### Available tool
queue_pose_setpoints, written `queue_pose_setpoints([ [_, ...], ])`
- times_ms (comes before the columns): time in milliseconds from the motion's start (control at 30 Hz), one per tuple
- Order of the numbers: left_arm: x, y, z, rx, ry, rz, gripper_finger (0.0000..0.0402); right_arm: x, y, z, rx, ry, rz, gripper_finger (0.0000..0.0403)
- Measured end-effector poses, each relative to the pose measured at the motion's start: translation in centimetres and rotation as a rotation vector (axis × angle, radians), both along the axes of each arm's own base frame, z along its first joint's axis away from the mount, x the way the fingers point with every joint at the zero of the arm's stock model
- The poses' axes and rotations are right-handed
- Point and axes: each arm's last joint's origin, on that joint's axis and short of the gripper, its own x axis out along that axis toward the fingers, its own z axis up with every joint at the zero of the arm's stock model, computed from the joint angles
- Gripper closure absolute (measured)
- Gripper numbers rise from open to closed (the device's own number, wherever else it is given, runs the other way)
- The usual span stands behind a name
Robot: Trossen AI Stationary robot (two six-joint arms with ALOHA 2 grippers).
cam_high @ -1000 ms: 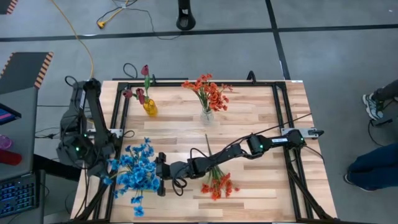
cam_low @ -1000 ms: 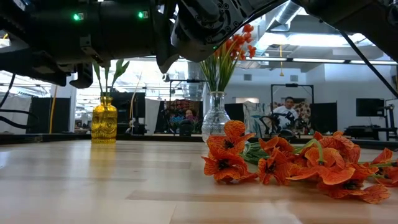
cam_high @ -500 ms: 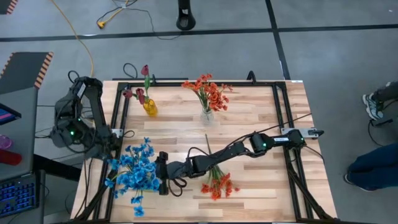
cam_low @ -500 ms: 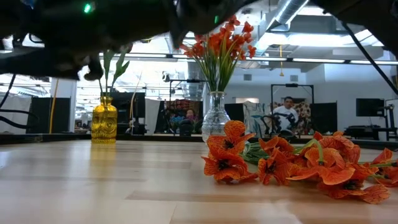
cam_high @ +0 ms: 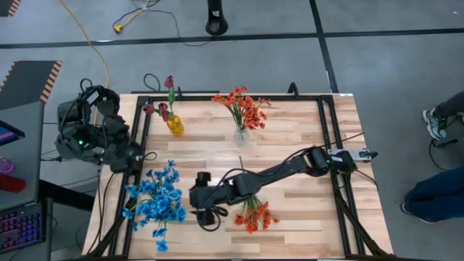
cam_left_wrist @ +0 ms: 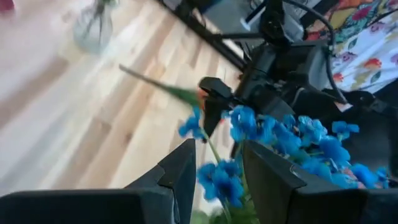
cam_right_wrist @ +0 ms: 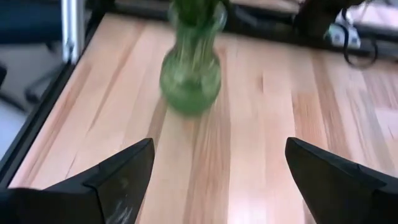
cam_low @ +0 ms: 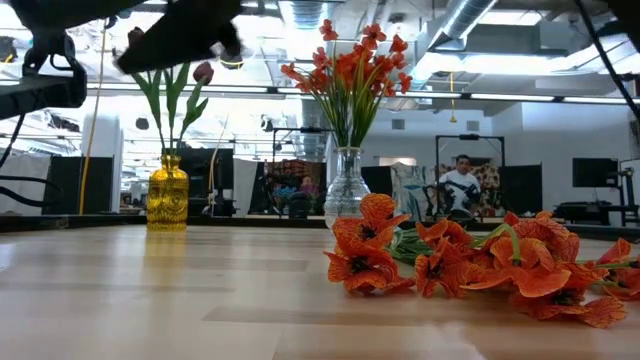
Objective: Sort flowers into vase by color
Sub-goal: Put the orange flowers into the transparent vase
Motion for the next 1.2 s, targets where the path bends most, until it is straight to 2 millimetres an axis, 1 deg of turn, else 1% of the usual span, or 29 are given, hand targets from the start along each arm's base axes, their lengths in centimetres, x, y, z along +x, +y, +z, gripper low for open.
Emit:
queue_pose_setpoints([
  [100, 0.1, 0.1, 0.1, 0.052, -0.047, 0.015, 0.0284, -1.8, -0.1, 1.4, -0.034, 0.1, 0.01, 0.0015],
  [200, 0.1, 0.2, 0.2, 0.092, -0.087, 0.034, 0.0284, -3.7, -0.5, 2.2, -0.102, 0.232, 0.035, 0.0015],
  [333, 0.1, 0.2, 0.2, 0.13, -0.109, 0.036, 0.0284, -5.7, -1.3, 2.2, -0.229, 0.42, 0.108, 0.0015],
  [433, 0.1, 0.2, 0.2, 0.144, -0.111, 0.03, 0.0284, -6.7, -1.8, 1.8, -0.312, 0.541, 0.173, 0.0015],
  [567, 0.1, 0.2, 0.2, 0.149, -0.112, 0.028, 0.0284, -7.6, -2.5, 0.4, -0.441, 0.707, 0.317, 0.0015],
  [667, 0.1, 0.2, 0.2, 0.17, -0.117, 0.021, 0.0284, -8.2, -2.9, -0.8, -0.525, 0.784, 0.445, 0.0015],
  [733, 0.2, 0.2, 0.3, 0.181, -0.126, 0.027, 0.0284, -8.5, -3.1, -1.2, -0.563, 0.815, 0.512, 0.0015],
  [833, 0.2, 0.2, 0.3, 0.183, -0.131, 0.032, 0.0284, -8.7, -3.4, -2.0, -0.592, 0.839, 0.566, 0.0015],
  [1067, 0.2, 0.2, 0.3, 0.184, -0.131, 0.032, 0.0284, -9.9, -3.9, -5.2, -0.648, 0.958, 0.703, 0.003],
  [1200, 0.2, 0.2, 0.3, 0.185, -0.131, 0.032, 0.0284, -10.0, -3.9, -6.6, -0.667, 0.946, 0.742, 0.0044],
])
